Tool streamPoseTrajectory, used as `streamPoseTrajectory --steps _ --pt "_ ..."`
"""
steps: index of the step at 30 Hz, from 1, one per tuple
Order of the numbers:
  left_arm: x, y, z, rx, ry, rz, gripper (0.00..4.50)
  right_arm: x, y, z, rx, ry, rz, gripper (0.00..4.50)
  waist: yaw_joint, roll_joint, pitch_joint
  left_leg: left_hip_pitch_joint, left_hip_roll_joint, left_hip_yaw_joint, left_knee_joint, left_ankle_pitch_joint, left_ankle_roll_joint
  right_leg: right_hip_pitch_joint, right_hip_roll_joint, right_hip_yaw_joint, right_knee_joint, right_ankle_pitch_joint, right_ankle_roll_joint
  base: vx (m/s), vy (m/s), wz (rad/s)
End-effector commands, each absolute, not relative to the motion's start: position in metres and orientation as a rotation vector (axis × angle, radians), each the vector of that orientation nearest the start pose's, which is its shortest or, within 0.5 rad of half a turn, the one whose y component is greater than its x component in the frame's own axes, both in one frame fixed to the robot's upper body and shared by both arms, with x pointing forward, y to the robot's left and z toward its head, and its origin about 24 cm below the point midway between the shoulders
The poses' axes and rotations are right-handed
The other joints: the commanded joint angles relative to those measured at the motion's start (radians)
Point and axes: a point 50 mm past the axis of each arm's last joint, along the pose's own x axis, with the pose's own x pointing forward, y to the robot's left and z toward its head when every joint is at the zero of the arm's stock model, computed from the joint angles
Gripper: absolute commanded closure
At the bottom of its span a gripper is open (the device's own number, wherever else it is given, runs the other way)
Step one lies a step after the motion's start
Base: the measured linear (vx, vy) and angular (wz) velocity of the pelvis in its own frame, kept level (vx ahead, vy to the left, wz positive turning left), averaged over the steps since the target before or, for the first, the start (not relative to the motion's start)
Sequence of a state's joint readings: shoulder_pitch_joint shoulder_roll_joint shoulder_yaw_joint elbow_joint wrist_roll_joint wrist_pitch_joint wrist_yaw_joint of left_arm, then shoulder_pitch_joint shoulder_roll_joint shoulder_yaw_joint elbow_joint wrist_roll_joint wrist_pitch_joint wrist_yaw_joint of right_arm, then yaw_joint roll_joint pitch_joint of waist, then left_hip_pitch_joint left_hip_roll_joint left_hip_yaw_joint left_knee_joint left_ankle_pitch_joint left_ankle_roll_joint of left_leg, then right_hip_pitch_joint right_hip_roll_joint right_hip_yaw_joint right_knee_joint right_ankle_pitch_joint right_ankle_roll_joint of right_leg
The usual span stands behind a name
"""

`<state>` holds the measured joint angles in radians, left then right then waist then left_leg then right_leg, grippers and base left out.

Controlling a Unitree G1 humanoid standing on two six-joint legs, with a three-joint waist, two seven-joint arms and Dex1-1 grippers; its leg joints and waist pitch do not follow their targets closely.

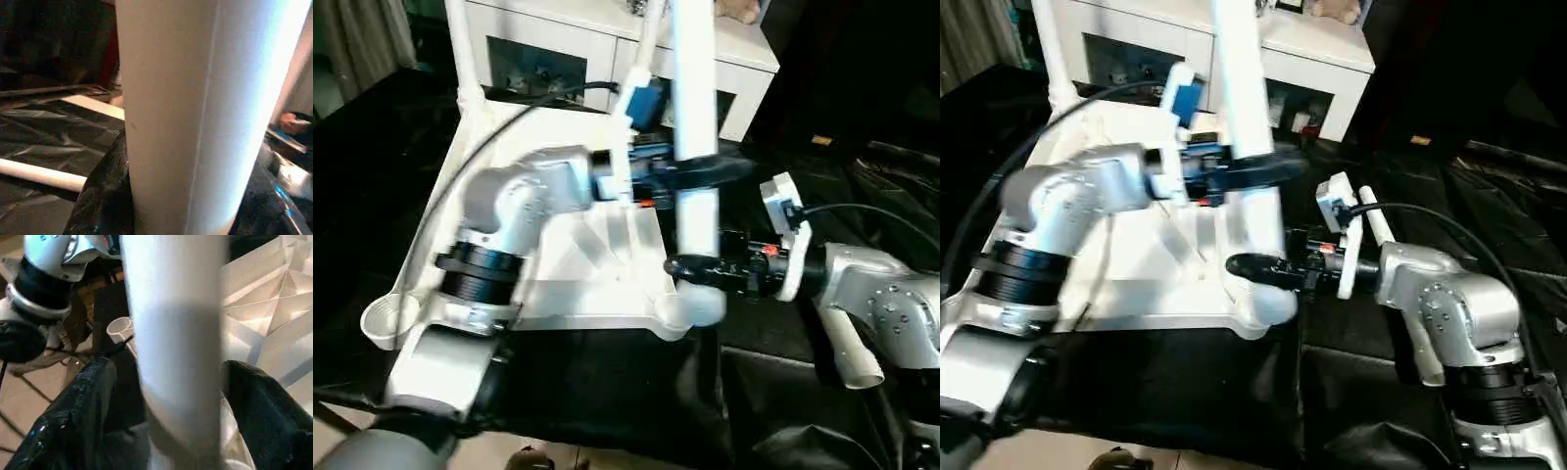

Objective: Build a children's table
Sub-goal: Pick table leg

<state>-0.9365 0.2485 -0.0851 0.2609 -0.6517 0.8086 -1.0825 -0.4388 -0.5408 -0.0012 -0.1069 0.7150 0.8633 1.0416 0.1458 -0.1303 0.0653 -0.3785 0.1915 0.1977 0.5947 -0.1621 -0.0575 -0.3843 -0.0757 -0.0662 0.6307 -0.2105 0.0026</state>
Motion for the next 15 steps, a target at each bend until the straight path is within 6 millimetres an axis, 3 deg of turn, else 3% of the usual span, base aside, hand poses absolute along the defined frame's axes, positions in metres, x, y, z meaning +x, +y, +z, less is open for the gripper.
streamPoseTrajectory --steps 1,9,15 --pt "0.321 0.056 0.225 -0.273 0.101 -1.649 2.70 0.273 -0.162 0.155 0.241 0.281 1.327 0.77 0.003 0.005 -0.072 0.025 0.045 -0.020 -0.061 -0.105 -0.027 0.046 -0.078 0.048 -0.063 -0.070 -0.196 0.000 0.000 0.00" --pt "0.319 0.053 0.229 -0.291 0.074 -1.676 2.70 0.268 -0.158 0.141 0.231 0.344 1.352 0.77 0.004 0.003 -0.071 0.025 0.047 -0.021 -0.061 -0.124 -0.035 0.045 -0.081 0.048 -0.067 -0.099 -0.199 0.000 0.000 0.00" --pt "0.322 0.047 0.224 -0.193 0.098 -1.632 2.70 0.271 -0.152 0.135 0.140 0.363 1.319 0.77 0.002 0.003 -0.072 0.025 0.049 -0.023 -0.061 -0.120 -0.042 0.043 -0.081 0.047 -0.067 -0.106 -0.188 0.000 0.000 0.00"
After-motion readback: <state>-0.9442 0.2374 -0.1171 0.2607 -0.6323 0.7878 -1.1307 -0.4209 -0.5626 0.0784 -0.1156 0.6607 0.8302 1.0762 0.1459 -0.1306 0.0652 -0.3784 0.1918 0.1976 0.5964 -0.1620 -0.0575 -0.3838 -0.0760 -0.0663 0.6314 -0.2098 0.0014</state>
